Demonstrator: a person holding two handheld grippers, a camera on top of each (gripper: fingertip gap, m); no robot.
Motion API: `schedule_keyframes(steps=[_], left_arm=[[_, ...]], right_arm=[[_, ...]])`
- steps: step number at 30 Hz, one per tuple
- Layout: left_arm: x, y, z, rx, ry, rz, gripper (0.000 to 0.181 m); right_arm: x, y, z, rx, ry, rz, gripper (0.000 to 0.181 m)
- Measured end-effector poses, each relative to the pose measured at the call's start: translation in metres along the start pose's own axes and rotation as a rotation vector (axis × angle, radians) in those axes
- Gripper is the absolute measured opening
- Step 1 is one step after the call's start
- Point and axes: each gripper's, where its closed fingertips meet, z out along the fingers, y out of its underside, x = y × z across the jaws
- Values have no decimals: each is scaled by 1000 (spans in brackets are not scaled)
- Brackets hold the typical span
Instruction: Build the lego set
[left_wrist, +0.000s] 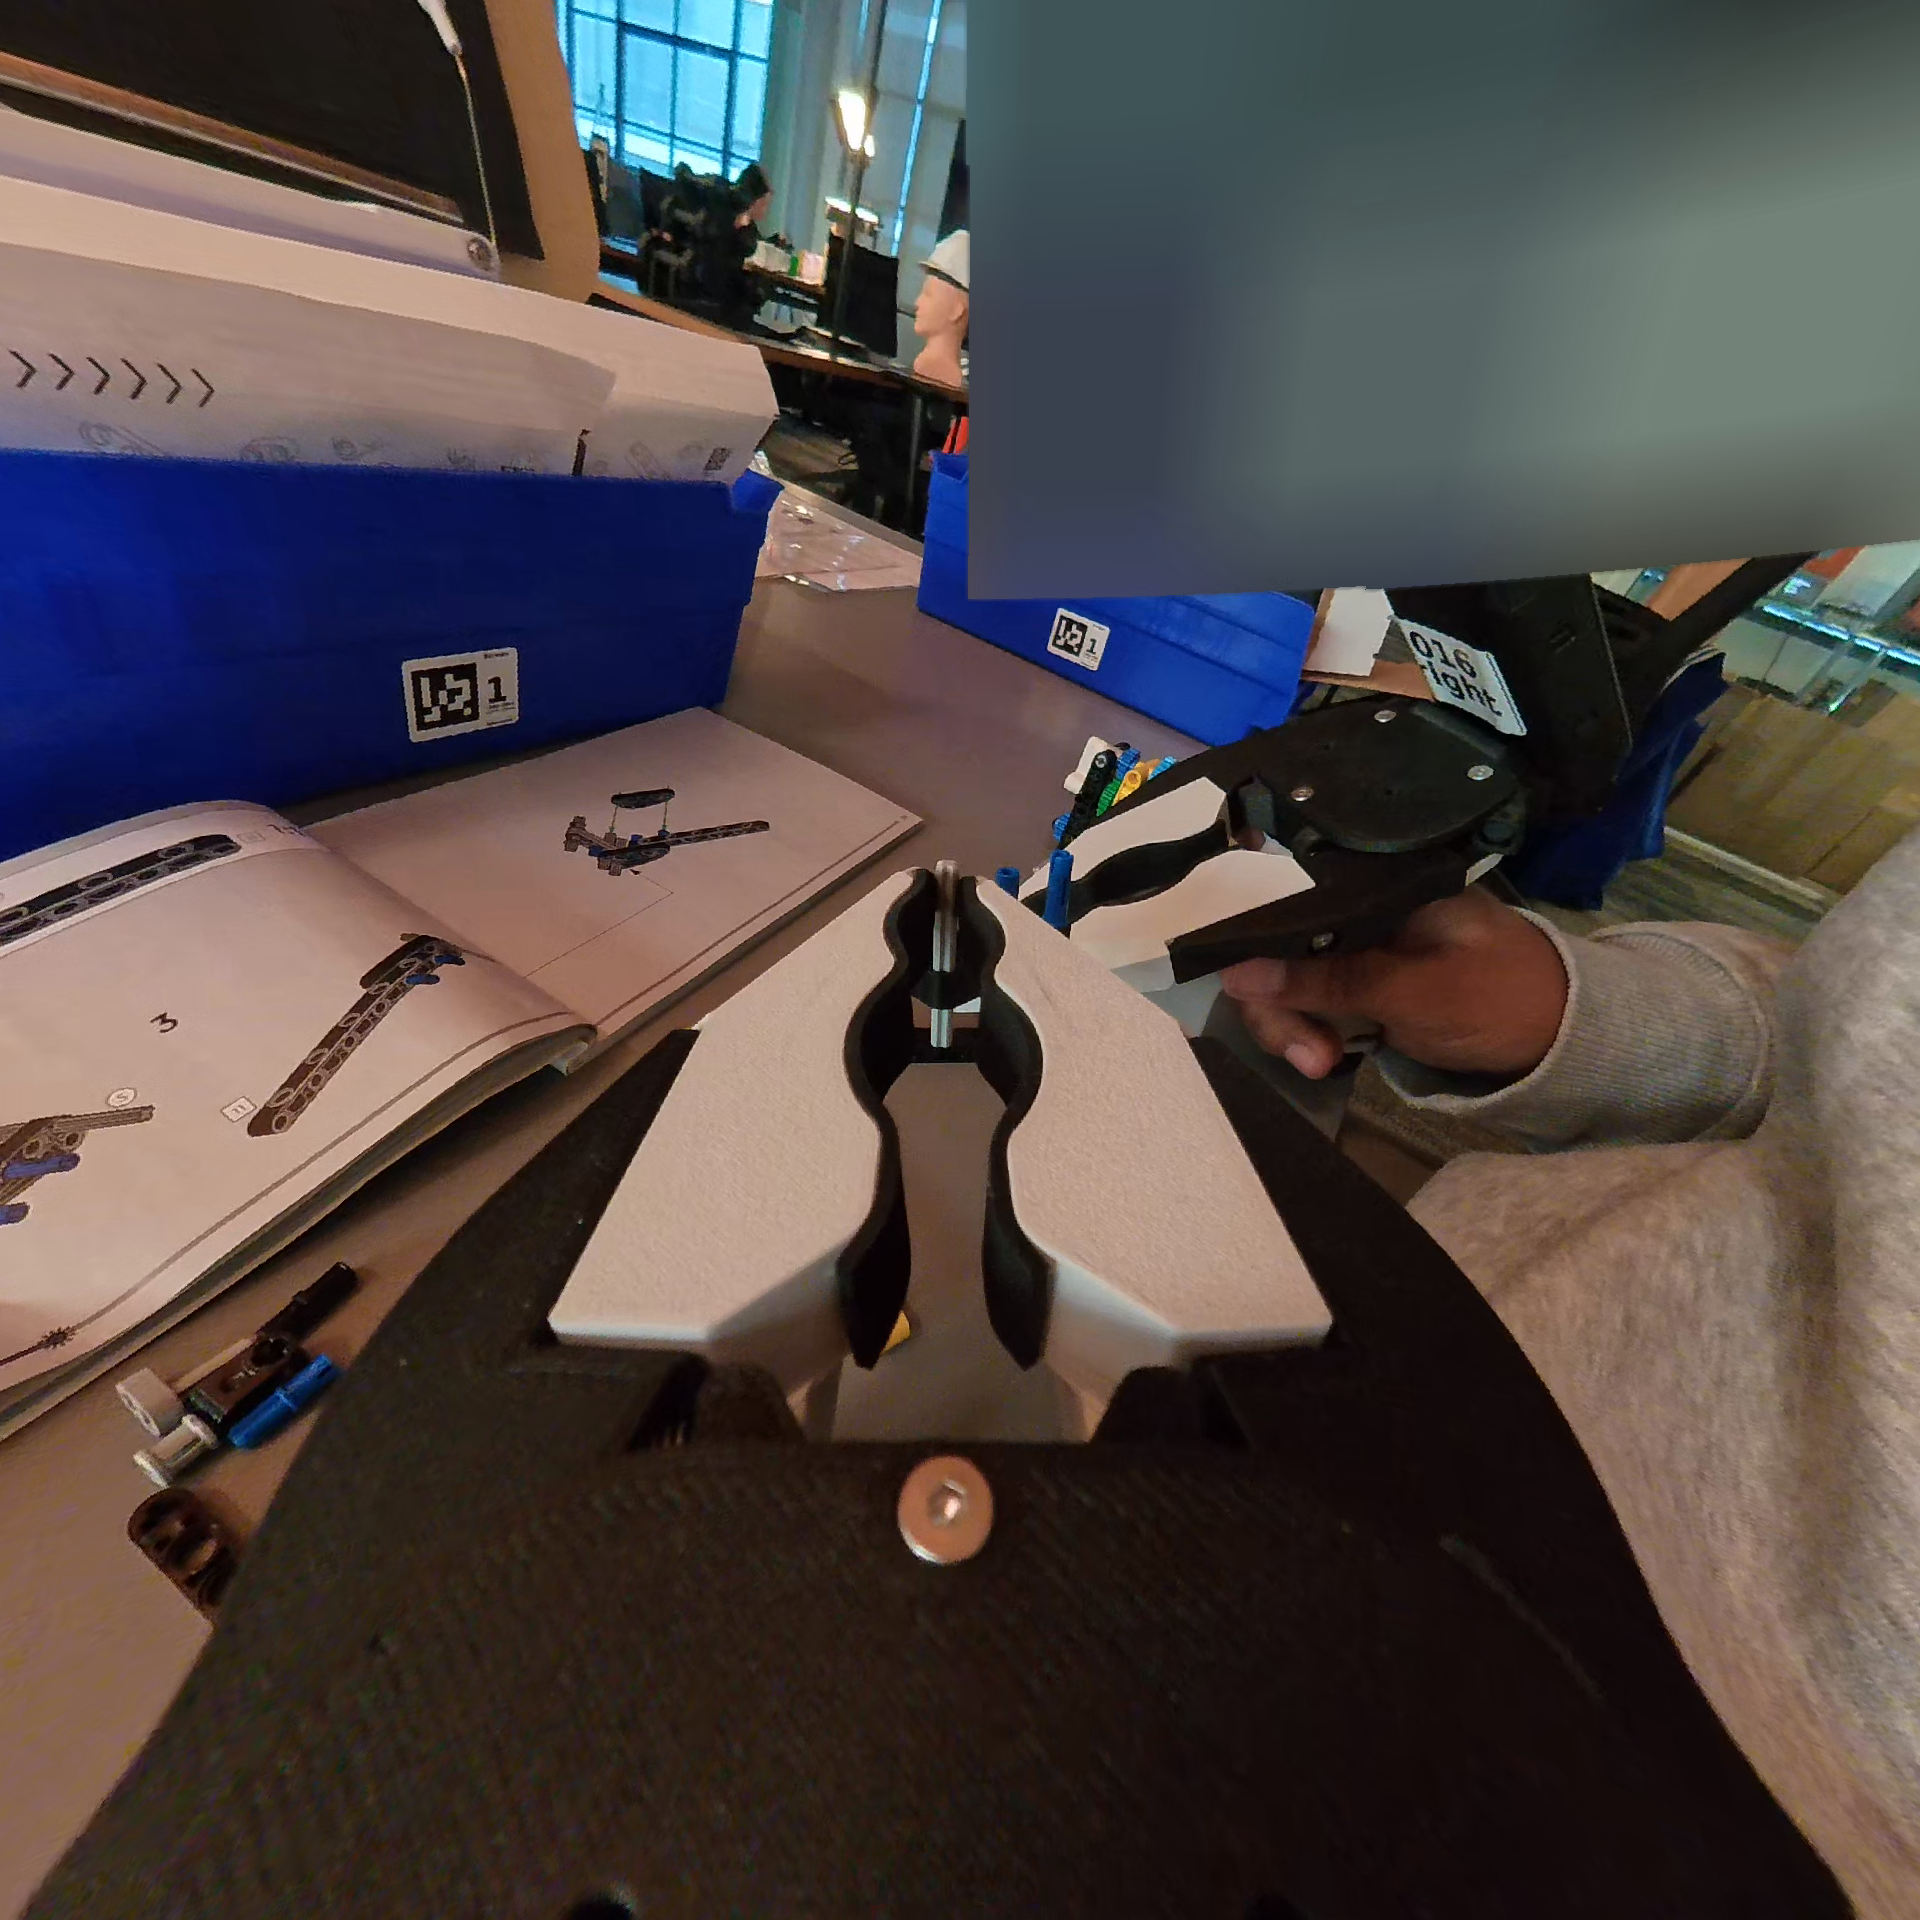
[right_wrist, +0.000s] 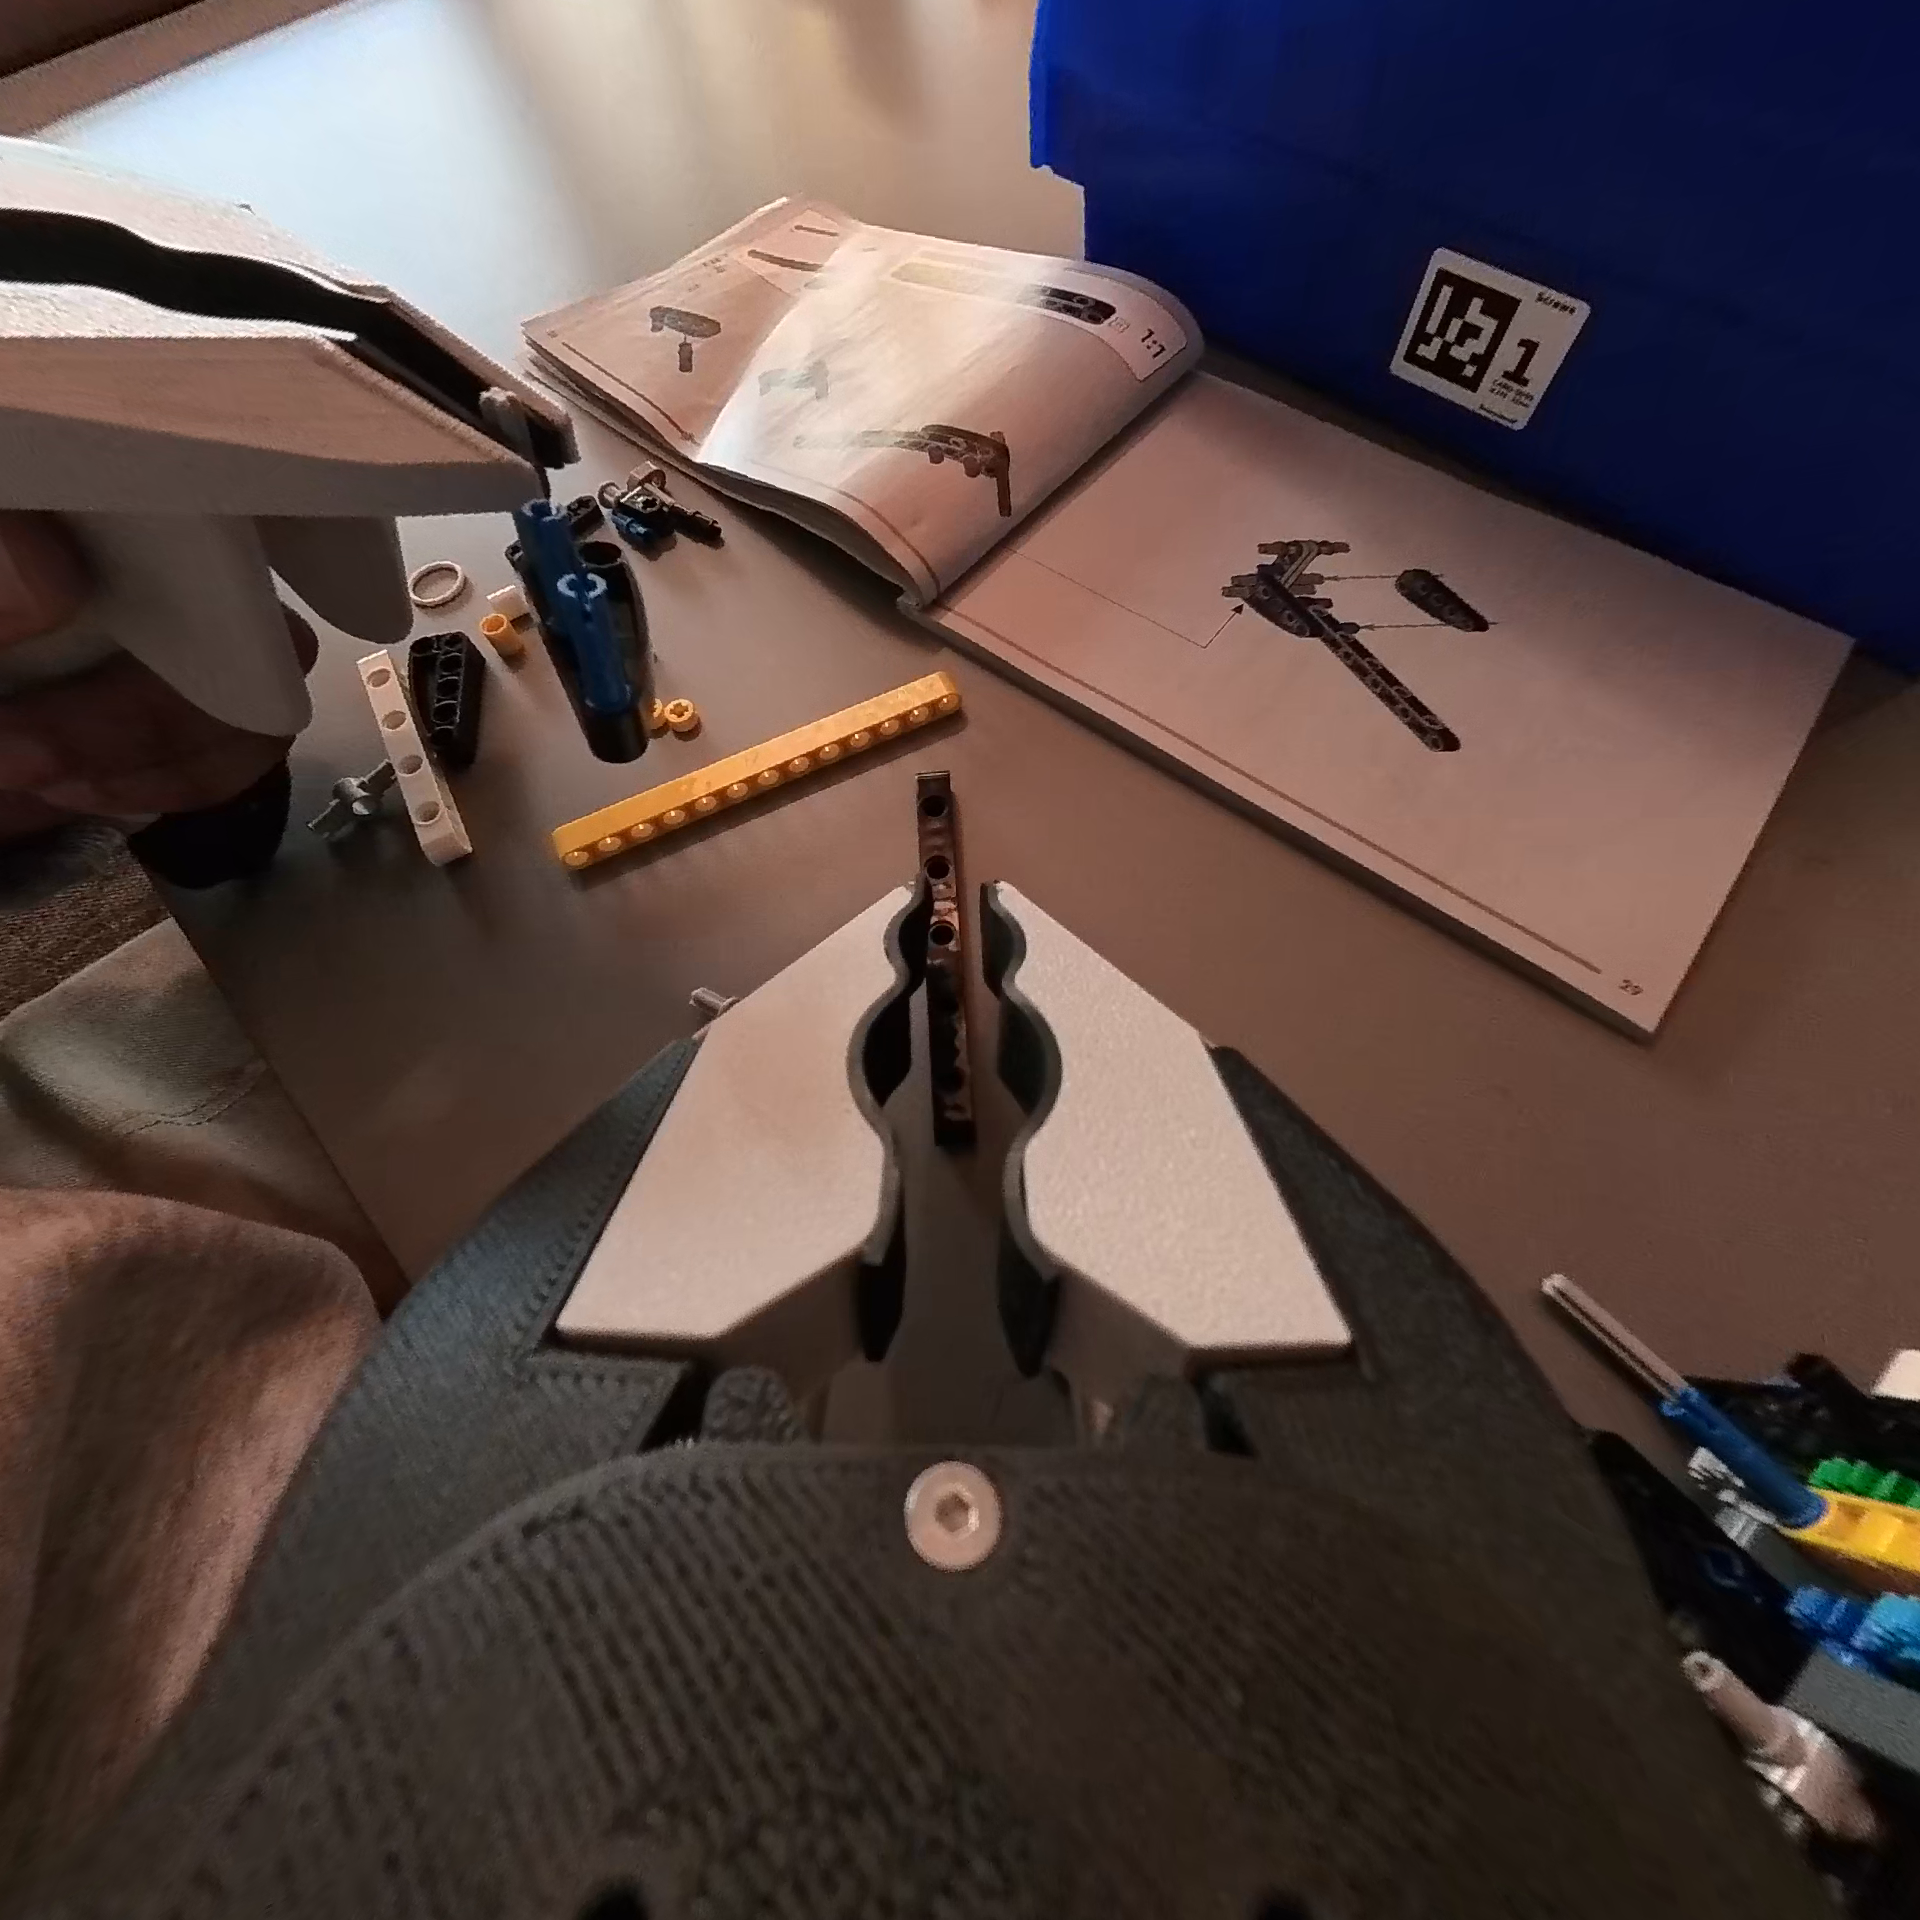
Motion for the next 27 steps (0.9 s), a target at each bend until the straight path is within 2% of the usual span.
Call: schedule_keyframes(steps=[27], left_arm=[[-1, 0, 0, 2, 0, -9, 1]], right_arm=[[-1, 1, 0, -7, -4, -2, 12]])
